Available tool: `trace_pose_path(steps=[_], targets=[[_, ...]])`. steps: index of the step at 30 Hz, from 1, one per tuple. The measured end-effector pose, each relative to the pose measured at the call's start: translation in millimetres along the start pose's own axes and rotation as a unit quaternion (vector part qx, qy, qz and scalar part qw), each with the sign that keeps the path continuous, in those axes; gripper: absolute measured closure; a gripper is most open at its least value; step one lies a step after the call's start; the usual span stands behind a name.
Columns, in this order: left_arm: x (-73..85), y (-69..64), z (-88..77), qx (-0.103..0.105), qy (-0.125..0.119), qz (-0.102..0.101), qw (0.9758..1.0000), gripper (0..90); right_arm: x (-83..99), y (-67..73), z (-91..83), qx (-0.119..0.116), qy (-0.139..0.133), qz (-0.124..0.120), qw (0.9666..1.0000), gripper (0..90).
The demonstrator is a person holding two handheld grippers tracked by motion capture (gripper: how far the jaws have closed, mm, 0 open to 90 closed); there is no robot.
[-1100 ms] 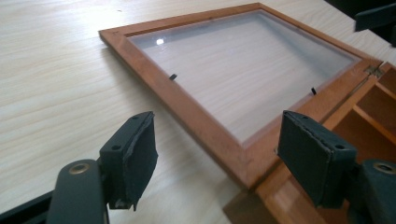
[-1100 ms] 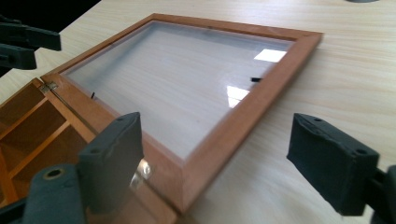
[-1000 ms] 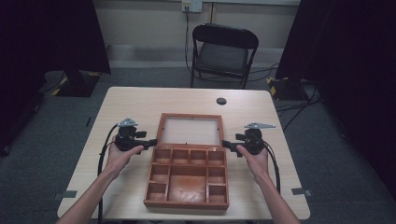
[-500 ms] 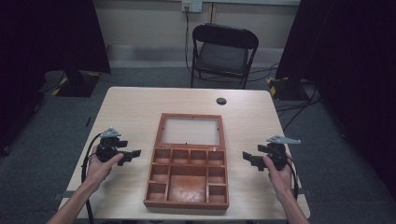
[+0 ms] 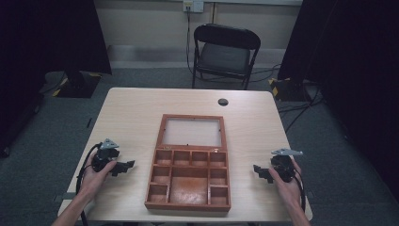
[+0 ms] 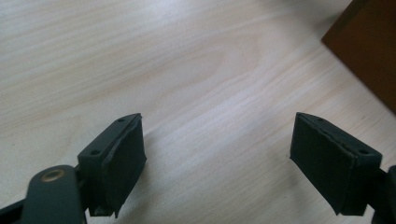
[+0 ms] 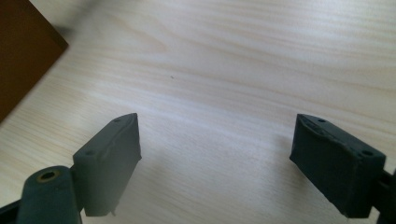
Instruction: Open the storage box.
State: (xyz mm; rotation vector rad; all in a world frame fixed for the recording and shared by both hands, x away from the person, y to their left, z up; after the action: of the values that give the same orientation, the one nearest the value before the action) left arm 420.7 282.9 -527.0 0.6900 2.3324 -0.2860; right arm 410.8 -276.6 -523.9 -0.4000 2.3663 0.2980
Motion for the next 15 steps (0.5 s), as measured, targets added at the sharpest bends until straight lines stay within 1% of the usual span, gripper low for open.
trace_pose_path(steps=[1,2,3,4,5,6,7,8,10,12,15], targets=[[0.7,-0.4,1.3,-0.001,-0.001,-0.003,1.0000,17.3,1.8,-1.2,2.1,0.005,0.003,0.003,1.0000,14.1],[1.6,0.6,2.1,-0.007,-0.004,0.004,1.0000,16.1,2.2,-2.0,2.6,0.011,-0.002,0.003,0.9999,14.2],[2.1,0.8,3.0,-0.016,-0.008,0.006,0.9998,15.7,2.6,-2.4,3.0,0.019,-0.004,0.002,0.9998,14.2],[2.4,0.9,3.4,-0.019,-0.009,0.008,0.9997,15.5,3.1,-2.4,3.4,0.027,-0.005,0.000,0.9996,14.0],[2.5,-0.3,4.3,-0.018,-0.015,0.002,0.9997,14.8,3.5,-2.5,4.1,0.032,-0.010,-0.005,0.9994,13.7],[3.6,0.6,4.8,-0.023,-0.020,0.008,0.9995,13.7,4.6,-1.7,5.3,0.041,-0.013,-0.012,0.9990,12.4],[4.3,0.4,5.7,-0.025,-0.028,0.006,0.9993,10.6,6.2,-1.1,7.2,0.046,-0.026,-0.013,0.9985,10.1],[5.1,0.2,6.5,-0.027,-0.036,0.004,0.9990,9.4,6.9,-0.7,7.6,0.046,-0.031,-0.012,0.9984,9.7],[5.9,1.0,7.6,-0.030,-0.043,0.005,0.9986,8.0,6.9,-0.6,7.7,0.046,-0.032,-0.012,0.9983,9.7],[5.7,0.9,8.1,-0.031,-0.043,-0.001,0.9986,7.2,6.9,-0.7,7.7,0.046,-0.032,-0.012,0.9983,9.7],[5.8,1.2,8.1,-0.030,-0.040,-0.001,0.9987,6.0,7.0,-0.6,7.7,0.046,-0.032,-0.012,0.9983,9.7]])
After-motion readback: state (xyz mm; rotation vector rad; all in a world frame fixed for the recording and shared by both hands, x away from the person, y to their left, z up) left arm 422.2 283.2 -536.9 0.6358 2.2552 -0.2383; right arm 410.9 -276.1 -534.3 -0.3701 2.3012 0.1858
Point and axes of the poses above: each handheld gripper's, and its own axes: z roughly forward along the jaws, x roughly out of its underside, y roughly to its left, the point moved 5 cm from there along z, roughly forward along the jaws, and after that the axes turned 2 degrees about z, right-handed, at the moved point
